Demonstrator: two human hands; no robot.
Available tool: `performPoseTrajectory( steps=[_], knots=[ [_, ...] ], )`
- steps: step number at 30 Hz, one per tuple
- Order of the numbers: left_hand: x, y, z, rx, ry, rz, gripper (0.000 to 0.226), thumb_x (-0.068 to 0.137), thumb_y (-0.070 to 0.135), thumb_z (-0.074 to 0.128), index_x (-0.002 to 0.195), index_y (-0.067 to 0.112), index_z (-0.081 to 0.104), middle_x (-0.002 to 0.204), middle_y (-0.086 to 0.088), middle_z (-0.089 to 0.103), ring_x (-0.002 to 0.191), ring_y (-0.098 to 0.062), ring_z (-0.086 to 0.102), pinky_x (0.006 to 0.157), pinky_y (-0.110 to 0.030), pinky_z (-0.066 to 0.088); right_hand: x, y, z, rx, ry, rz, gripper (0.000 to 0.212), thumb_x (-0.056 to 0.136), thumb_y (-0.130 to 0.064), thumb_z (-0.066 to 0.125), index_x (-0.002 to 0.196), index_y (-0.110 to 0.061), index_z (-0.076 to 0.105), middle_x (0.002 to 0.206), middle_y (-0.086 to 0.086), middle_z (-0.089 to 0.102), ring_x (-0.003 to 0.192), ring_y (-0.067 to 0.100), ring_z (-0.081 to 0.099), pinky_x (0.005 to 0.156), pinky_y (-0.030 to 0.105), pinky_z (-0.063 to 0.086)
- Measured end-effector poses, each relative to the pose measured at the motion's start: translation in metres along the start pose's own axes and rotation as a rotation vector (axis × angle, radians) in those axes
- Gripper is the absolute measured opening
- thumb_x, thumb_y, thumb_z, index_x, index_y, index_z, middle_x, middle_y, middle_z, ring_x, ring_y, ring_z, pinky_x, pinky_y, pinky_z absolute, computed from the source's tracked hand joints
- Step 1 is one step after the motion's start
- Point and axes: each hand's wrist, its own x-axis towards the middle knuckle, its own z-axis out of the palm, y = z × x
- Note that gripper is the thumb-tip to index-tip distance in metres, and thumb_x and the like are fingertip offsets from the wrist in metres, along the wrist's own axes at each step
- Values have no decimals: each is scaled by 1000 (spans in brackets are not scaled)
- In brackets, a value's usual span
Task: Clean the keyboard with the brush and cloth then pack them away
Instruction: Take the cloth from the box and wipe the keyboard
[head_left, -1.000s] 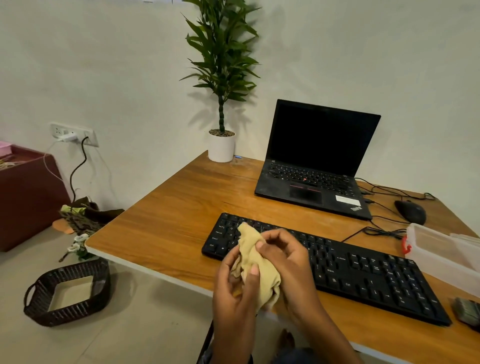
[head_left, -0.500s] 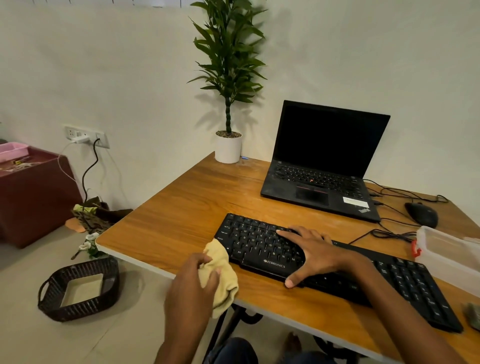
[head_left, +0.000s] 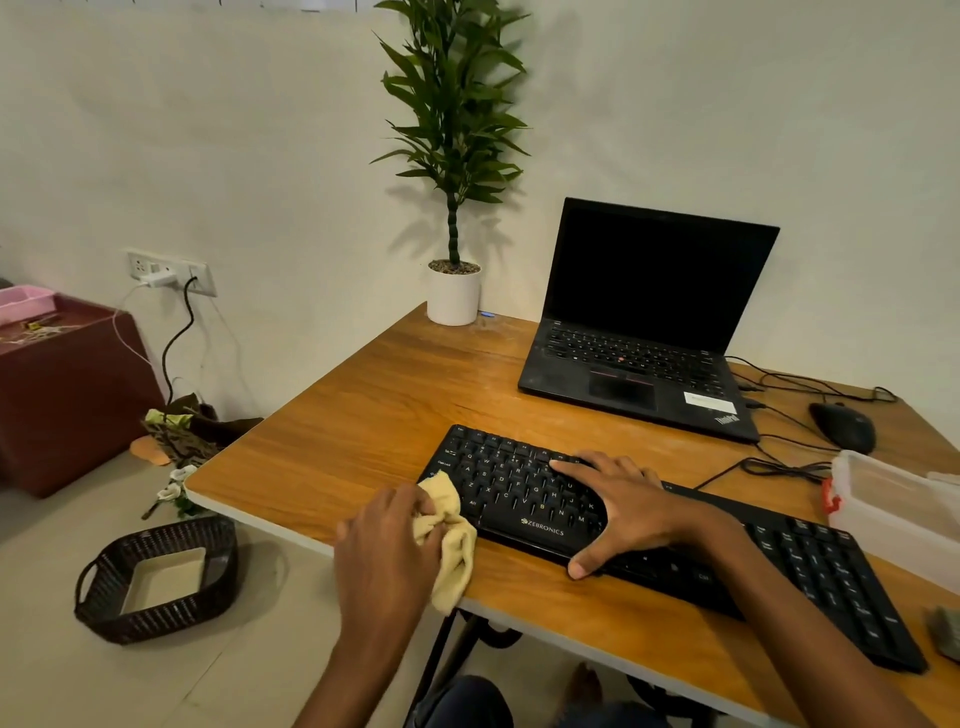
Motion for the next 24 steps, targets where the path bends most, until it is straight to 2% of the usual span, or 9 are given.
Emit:
performPoseTrajectory(
  steps=[3,8,11,14,17,19,24],
  knots=[
    [-5,7,9,4,-20,177,43,51,17,90,75,26,55,76,11,54,64,-12,53,64,-28,33,-1,-2,-1,-11,0,-5,115,57,-65,74,144,-46,1,155,-9,-7,141,25,-2,112,48,3],
    [14,-31,-7,-20,23,13,36,63,14,84,79,25,54,82,9,56,69,-17,54,68,-32,35,0,-2,-2,-11,-7,-5,116,56,-65,74,145,-46,1,155,-10,-6,141,25,-2,112,47,3],
    [13,-22,-6,-57,-65,166,44,60,16,86,80,32,51,80,12,55,67,-13,54,61,-30,40,2,-4,-3,-33,-10,-11,116,58,-65,74,145,-45,1,154,-10,-6,140,25,1,112,46,5],
    [5,-6,3,-85,-118,241,46,61,20,85,80,37,46,80,18,52,70,-7,53,64,-26,38,2,-2,-3,-35,-9,-6,116,57,-65,74,144,-45,0,154,-10,-6,140,24,1,112,47,5],
    [11,-10,-2,-137,-114,103,34,67,24,81,76,33,49,80,21,51,76,-6,53,72,-31,38,1,-1,-3,-31,-10,-3,116,57,-65,74,144,-46,0,154,-11,-6,140,24,0,112,46,5],
    [15,-14,-9,-143,-109,2,28,71,28,78,75,30,51,80,24,48,78,-7,51,72,-33,41,0,-1,-3,-29,-10,-4,116,57,-65,74,144,-46,0,154,-11,-6,141,24,0,112,47,5],
    [15,-9,-11,-147,-71,-171,23,74,30,75,78,25,53,77,21,46,77,-8,46,75,-35,42,-2,-2,-4,-24,-1,-3,117,58,-63,75,144,-46,-1,154,-10,-4,140,24,2,112,47,7]
  ],
)
